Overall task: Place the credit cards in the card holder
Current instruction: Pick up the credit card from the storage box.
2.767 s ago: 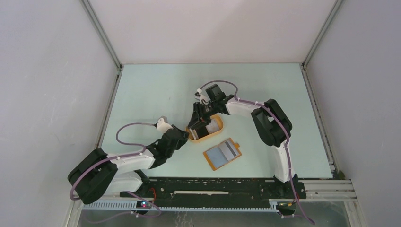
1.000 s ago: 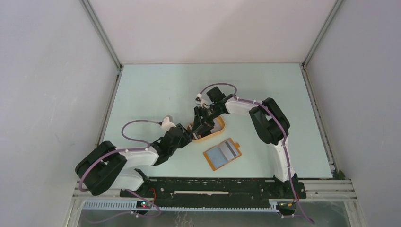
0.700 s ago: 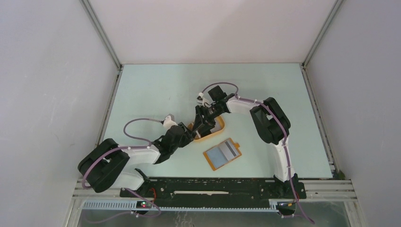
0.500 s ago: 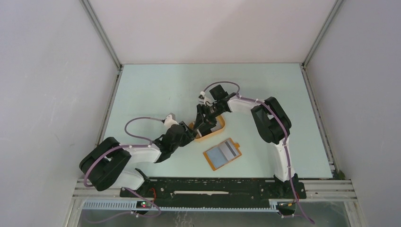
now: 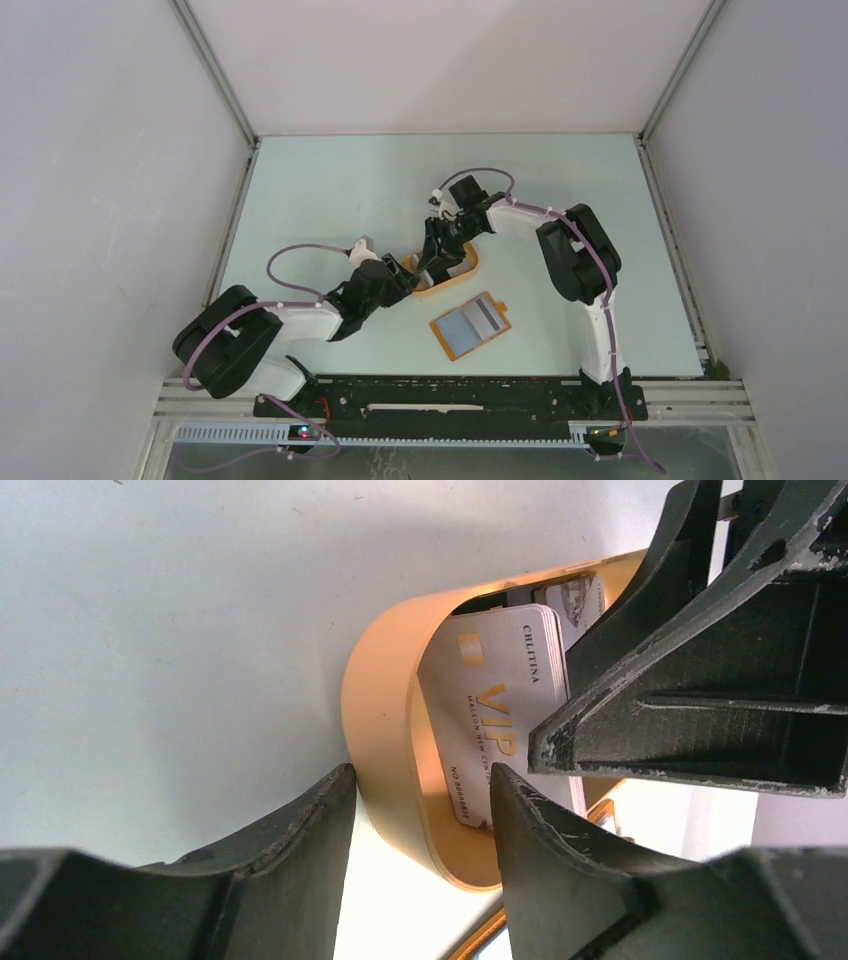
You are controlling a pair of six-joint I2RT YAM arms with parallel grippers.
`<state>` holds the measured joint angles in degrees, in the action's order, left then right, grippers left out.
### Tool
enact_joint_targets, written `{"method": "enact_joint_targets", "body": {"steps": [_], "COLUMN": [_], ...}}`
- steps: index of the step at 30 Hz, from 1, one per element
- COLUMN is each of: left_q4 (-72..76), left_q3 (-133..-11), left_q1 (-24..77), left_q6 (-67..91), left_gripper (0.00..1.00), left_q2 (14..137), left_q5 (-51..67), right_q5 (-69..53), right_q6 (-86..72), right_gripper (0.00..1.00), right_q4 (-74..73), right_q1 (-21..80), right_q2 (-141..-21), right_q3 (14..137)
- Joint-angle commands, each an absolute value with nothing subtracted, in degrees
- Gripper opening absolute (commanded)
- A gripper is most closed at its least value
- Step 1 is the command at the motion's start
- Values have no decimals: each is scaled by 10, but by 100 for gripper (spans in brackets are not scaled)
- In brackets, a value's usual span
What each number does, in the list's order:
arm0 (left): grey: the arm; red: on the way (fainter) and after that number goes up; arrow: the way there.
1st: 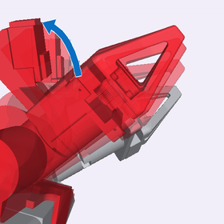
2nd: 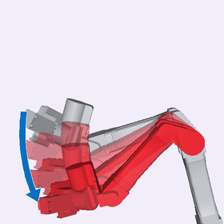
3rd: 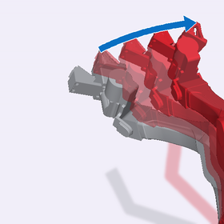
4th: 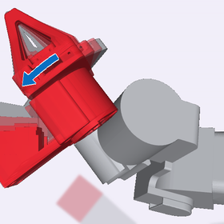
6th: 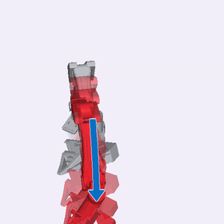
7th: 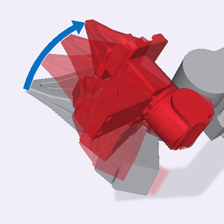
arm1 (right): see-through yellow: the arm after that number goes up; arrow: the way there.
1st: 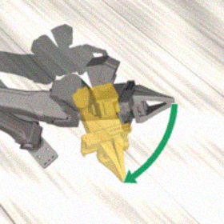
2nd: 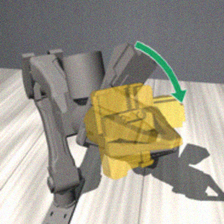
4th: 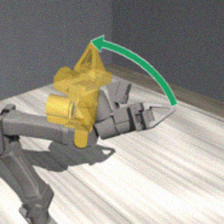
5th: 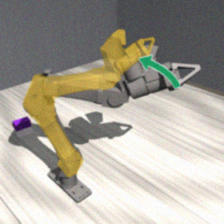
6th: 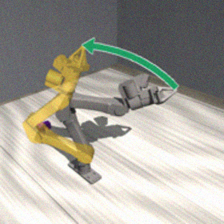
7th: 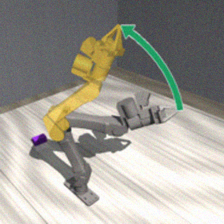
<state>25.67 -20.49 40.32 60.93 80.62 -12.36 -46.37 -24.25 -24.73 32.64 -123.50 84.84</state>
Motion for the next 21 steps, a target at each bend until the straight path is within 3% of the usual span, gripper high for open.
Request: {"method": "enact_joint_targets", "body": {"steps": [1,9,21], "left_q4": [269,269,278], "left_q3": [-231,-227,-218], "left_q1": [397,391,385], "left_q6": [591,581,580], "left_gripper": [58,58,55], "left_q2": [807,798,798], "left_q5": [-106,-101,-94], "right_q5": [-400,-407,-506], "right_q6": [-216,-207,-231], "right_gripper": [50,42,47], "right_q4": [-267,-270,-237], "right_q1": [322,323,329], "right_q2": [-1206,-1211,-1231], "right_q3": [859,865,863]}}
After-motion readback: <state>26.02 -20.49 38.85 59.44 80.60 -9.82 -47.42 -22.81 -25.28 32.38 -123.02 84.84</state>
